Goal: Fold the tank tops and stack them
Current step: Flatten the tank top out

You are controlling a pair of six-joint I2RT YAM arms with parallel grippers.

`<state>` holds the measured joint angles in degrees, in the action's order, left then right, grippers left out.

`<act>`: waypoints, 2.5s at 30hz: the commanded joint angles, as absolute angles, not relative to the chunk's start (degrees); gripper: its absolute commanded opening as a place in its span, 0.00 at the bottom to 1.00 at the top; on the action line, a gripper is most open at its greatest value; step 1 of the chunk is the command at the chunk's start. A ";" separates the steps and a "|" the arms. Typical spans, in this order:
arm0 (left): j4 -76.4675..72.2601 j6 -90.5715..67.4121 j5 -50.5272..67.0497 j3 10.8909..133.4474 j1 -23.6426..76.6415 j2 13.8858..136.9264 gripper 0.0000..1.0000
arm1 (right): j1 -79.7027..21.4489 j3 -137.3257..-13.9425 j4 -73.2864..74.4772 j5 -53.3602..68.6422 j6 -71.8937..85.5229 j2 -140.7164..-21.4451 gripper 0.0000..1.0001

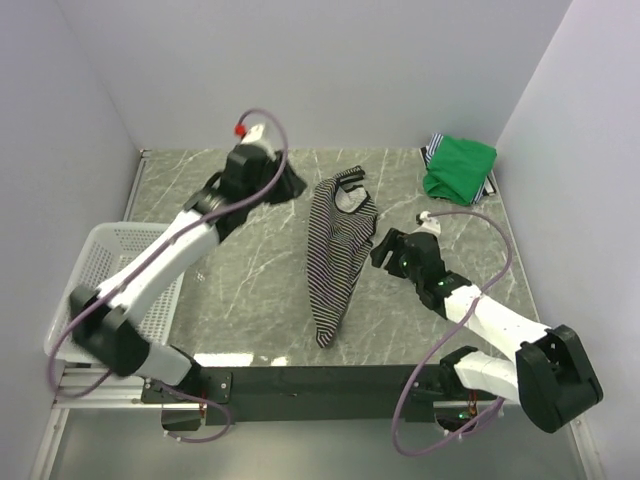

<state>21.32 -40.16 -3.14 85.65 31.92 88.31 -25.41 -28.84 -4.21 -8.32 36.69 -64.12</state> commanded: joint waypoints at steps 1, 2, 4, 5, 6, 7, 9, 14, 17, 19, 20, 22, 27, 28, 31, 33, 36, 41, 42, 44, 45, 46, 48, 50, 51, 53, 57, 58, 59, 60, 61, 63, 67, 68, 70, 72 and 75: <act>17.94 -43.24 -4.31 71.67 33.04 79.39 0.39 | -26.63 -25.94 -10.10 -5.71 39.02 -62.67 0.76; 17.23 -43.85 -4.13 64.50 33.92 74.93 0.39 | -26.98 -25.06 -10.54 -5.45 40.07 -62.23 0.76; 13.21 -45.09 -1.24 57.78 35.67 69.82 0.39 | -27.07 -22.68 -12.03 -5.97 40.78 -61.44 0.76; 13.18 -45.44 -0.88 53.65 38.12 68.83 0.39 | -26.98 -21.63 -12.30 -7.63 41.56 -61.44 0.77; 13.44 -45.79 -1.05 52.05 39.80 68.38 0.39 | -26.98 -21.62 -12.39 -8.08 41.66 -62.13 0.77; 13.62 -45.79 -1.14 49.33 43.29 68.03 0.39 | -26.98 -21.88 -12.13 -8.35 41.66 -62.75 0.77; 14.32 -46.14 -2.98 46.95 47.44 67.94 0.39 | -26.98 -23.02 -11.87 -8.35 41.40 -64.41 0.77; 15.64 -47.55 -10.71 41.75 60.61 67.06 0.43 | -27.07 -23.03 -11.87 -7.21 42.10 -63.64 0.72; 13.29 -47.20 -10.99 40.26 65.63 66.62 0.48 | -27.60 -21.28 -11.69 -6.33 42.45 -57.94 0.71; 12.13 -47.11 -11.07 40.17 67.93 67.41 0.49 | -27.77 -20.66 -10.12 -8.34 42.63 -56.00 0.71; 11.87 -46.59 -11.34 40.43 69.77 68.20 0.49 | -27.77 -20.57 -9.41 -9.31 42.45 -55.38 0.72; 13.09 -46.23 -13.17 42.44 72.67 71.08 0.49 | -27.77 -21.53 -7.48 -10.98 41.93 -54.67 0.72; 18.97 -46.23 -20.63 46.84 77.25 77.68 0.49 | -27.69 -23.99 -6.86 -11.69 41.49 -56.59 0.72; 20.20 -46.49 -21.87 48.50 78.39 79.96 0.50 | -27.60 -24.60 -6.68 -11.95 41.31 -57.12 0.72; 25.29 -47.63 -28.98 52.19 80.50 84.53 0.50 | -27.51 -27.67 -7.12 -12.57 40.52 -60.20 0.73; 27.32 -48.51 -33.37 54.39 81.47 87.00 0.52 | -27.07 -29.17 -8.08 -11.43 39.82 -63.71 0.73; 28.91 -49.83 -35.94 55.54 82.35 88.85 0.53 | -25.58 -33.12 -8.44 -9.59 38.76 -70.21 0.73; 29.70 -51.76 -38.76 55.28 82.44 89.12 0.51 | -21.37 -39.28 -11.07 -3.62 38.58 -82.58 0.72; 29.88 -52.12 -39.02 55.11 82.44 89.21 0.50 | -20.92 -40.16 -11.25 -2.56 38.67 -84.27 0.71; 29.97 -52.64 -39.29 54.67 82.44 89.12 0.42 | -20.30 -42.53 -10.90 -1.06 38.58 -88.22 0.68; 30.06 -52.82 -39.37 54.41 82.35 88.95 0.39 | -20.22 -42.97 -10.72 -0.79 38.58 -89.11 0.67; 29.97 -53.08 -39.37 54.23 82.44 88.77 0.37 | -20.39 -43.07 -11.16 -0.27 38.85 -89.73 0.65; 29.71 -53.26 -39.38 53.53 82.44 88.25 0.31 | -20.30 -42.37 -12.30 -0.26 39.28 -90.88 0.64; 29.53 -53.52 -39.29 53.18 82.44 87.89 0.23 | -20.48 -41.49 -12.92 -0.18 39.81 -91.32 0.61; 29.44 -53.61 -39.20 52.91 82.35 87.63 0.21 | -20.39 -41.14 -13.09 -0.52 39.99 -91.32 0.61; 29.36 -53.87 -39.02 52.65 82.35 87.28 0.15 | -20.39 -40.08 -13.80 -0.97 40.51 -91.32 0.58; 29.62 -54.40 -39.02 52.47 82.44 85.96 0.07 | -20.48 -41.39 -12.75 -2.19 40.61 -93.25 0.53; 29.79 -54.67 -38.94 52.38 82.44 85.61 0.06 | -20.39 -42.61 -11.79 -2.46 40.61 -93.77 0.50; 29.88 -54.84 -38.94 52.30 82.35 85.17 0.05 | -20.39 -43.32 -11.43 -2.63 40.61 -94.91 0.49; 29.97 -55.10 -39.02 51.95 82.44 84.03 0.04 | -20.39 -44.55 -10.47 -3.16 40.61 -95.53 0.47; 29.97 -55.11 -39.02 51.77 82.35 83.50 0.04 | -20.39 -45.26 -9.94 -3.51 40.52 -96.06 0.47; 30.15 -55.46 -39.20 51.16 82.35 81.75 0.04 | -20.39 -46.49 -8.27 -4.74 40.34 -97.55 0.47; 29.71 -55.99 -38.85 50.01 82.35 79.11 0.02 | -20.48 -47.90 -7.91 -5.27 40.60 -98.52 0.47; 29.45 -55.99 -38.59 49.75 82.35 78.58 0.02 | -20.57 -48.16 -7.82 -5.27 40.61 -98.87 0.47; 28.83 -56.07 -38.41 49.04 82.35 77.17 0.02 | -21.44 -48.87 -7.12 -5.45 40.61 -99.40 0.43; 28.56 -55.99 -38.50 48.87 82.35 76.12 0.02 | -22.15 -48.69 -6.51 -6.15 40.61 -99.49 0.42; 28.57 -55.72 -38.67 48.96 82.35 75.50 0.02 | -23.11 -47.73 -7.38 -7.12 40.69 -99.05 0.42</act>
<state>29.78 -55.20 -37.45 48.95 82.11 77.58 -21.89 -47.07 -8.05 -4.93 40.64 -98.52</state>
